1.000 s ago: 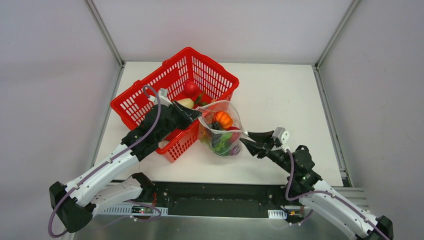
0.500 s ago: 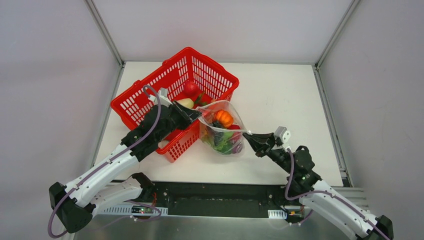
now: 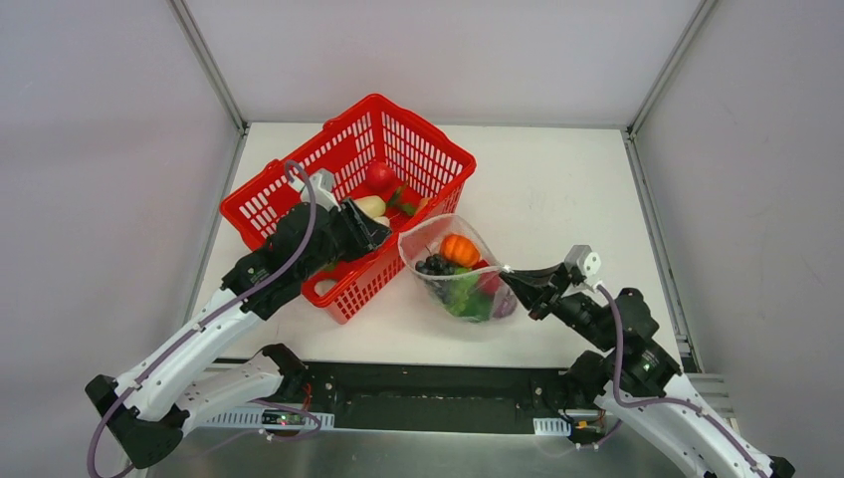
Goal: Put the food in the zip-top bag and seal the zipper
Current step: Adjust the zipper food storage bag at the center of the board, then zip the zipper food storage bag at the center of the board.
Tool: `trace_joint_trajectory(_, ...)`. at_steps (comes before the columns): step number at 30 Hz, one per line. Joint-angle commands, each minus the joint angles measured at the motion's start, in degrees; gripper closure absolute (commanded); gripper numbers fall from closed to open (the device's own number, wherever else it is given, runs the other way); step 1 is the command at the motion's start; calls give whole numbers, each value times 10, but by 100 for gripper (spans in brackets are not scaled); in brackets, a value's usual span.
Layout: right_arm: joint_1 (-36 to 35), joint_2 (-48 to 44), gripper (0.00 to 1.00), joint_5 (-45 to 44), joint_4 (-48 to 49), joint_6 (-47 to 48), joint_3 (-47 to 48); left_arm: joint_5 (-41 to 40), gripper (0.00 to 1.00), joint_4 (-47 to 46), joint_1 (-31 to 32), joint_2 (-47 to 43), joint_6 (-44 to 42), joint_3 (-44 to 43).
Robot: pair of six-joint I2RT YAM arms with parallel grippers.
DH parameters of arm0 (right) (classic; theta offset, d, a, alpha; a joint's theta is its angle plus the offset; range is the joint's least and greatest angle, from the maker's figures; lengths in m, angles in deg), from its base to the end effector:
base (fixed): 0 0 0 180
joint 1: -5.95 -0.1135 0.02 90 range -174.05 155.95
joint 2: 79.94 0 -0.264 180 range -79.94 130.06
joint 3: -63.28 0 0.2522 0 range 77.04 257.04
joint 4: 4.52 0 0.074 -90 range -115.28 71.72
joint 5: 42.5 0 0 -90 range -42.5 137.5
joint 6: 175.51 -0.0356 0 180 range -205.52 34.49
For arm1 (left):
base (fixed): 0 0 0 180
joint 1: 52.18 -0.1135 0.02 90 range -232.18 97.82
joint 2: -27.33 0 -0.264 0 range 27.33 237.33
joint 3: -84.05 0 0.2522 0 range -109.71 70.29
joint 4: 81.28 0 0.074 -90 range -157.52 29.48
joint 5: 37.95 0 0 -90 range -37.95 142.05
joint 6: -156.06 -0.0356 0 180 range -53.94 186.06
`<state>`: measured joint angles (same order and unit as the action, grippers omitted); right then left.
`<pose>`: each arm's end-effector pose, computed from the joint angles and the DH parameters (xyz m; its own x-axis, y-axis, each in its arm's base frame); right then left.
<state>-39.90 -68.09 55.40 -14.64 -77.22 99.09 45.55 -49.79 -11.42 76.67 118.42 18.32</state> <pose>0.0649 0.0739 0.2963 0.2808 0.0842 -0.9561 -0.7712 0.6127 -0.1725 0.1507 -0.1246 0.3564 -0.5686 -0.5486 -0.6130 0.1894 0.6379 -0.7465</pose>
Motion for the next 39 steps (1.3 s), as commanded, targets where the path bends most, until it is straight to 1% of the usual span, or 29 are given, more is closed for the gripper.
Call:
trace_joint_trajectory(1, -1, 2, 100, 21, -63, -20, 63, 34, 54, 75, -9, -2, -68, -56)
trace_joint_trajectory(3, -1, 4, 100, 42, -72, -20, 67, 62, 46, 85, -9, 6, -76, -65)
trace_joint_trajectory(7, -1, 27, 100, 59, -77, -19, 69, 101, 36, 70, -2, 10, -111, -62)
trace_joint_trajectory(11, -1, 54, 100, 92, -75, -16, 75, 151, 22, -4, 28, 5, -174, -51)
trace_joint_trajectory(14, -1, 60, 100, 128, -53, -30, 75, 174, 18, -49, 67, 17, -231, -68)
trace_joint_trajectory(16, -1, 61, 100, 137, -41, -45, 78, 180, 17, -44, 97, 42, -285, -106)
trace_joint_trajectory(19, -1, 64, 100, 141, -48, -58, 89, 188, 18, 9, 154, 97, -375, -188)
trace_joint_trajectory(20, -1, 65, 100, 141, -57, -59, 93, 182, 19, 24, 172, 116, -405, -211)
trace_joint_trajectory(21, -1, 66, 100, 140, -68, -62, 99, 161, 24, 36, 189, 133, -430, -233)
trace_joint_trajectory(23, -1, 72, 100, 134, -92, -68, 113, 117, 27, 43, 227, 159, -493, -260)
trace_joint_trajectory(24, -1, 75, 100, 133, -104, -70, 121, 113, 27, 41, 240, 170, -522, -267)
trace_joint_trajectory(26, 0, 81, 100, 133, -125, -76, 134, 132, 27, 41, 258, 189, -567, -277)
trace_joint_trajectory(31, 0, 91, 100, 137, -150, -82, 146, 201, 29, 49, 275, 224, -629, -287)
trace_joint_trajectory(35, -1, 92, 100, 147, -152, -82, 146, 194, 32, 46, 301, 241, -697, -287)
trace_joint_trajectory(39, -1, 91, 100, 150, -157, -82, 146, 178, 34, 9, 323, 246, -746, -269)
